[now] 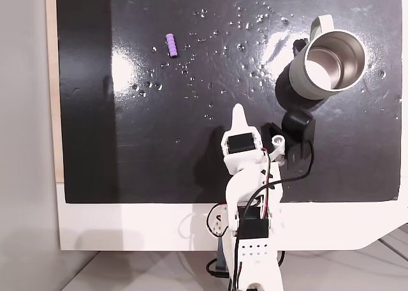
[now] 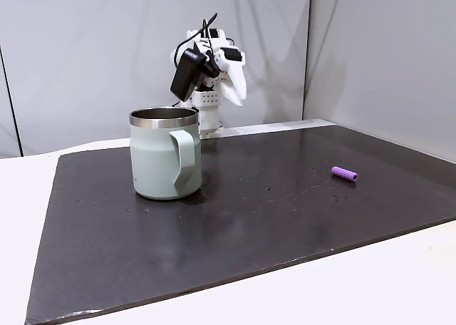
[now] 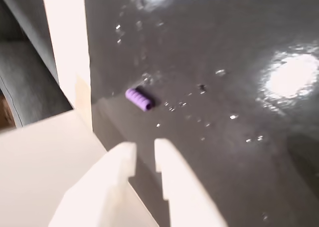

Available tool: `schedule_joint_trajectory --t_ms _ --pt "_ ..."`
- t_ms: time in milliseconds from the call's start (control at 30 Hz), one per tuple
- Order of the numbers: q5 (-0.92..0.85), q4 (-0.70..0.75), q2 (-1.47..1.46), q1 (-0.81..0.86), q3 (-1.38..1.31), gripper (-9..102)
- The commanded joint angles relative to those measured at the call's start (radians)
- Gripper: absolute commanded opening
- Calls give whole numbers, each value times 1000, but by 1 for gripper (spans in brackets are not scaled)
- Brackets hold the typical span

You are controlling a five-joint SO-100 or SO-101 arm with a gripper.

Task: Grasp a pengrip and put it in the cup.

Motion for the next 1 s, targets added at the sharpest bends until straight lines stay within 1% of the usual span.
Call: schedule_joint_trajectory --t_ms 0,100,233,467,533,633,767,833,867,900,967 --pt "-71 14 -213 -20 -279 0" --pt "-146 37 -387 -34 -468 0" --pt "-244 103 -607 -44 -710 0" --pt "-387 308 -1015 -48 -1207 0" --pt "-430 388 -1137 -51 -1376 0" --pt "-492 560 -1353 -57 -1704 0" --pt "-572 825 -1681 -63 -2270 0" --pt "-607 925 -1832 -69 -2540 0" --pt "-626 943 -1876 -71 -2609 0" --pt "-647 936 -1890 -74 -2620 0" --pt "-687 891 -1908 -77 -2620 0"
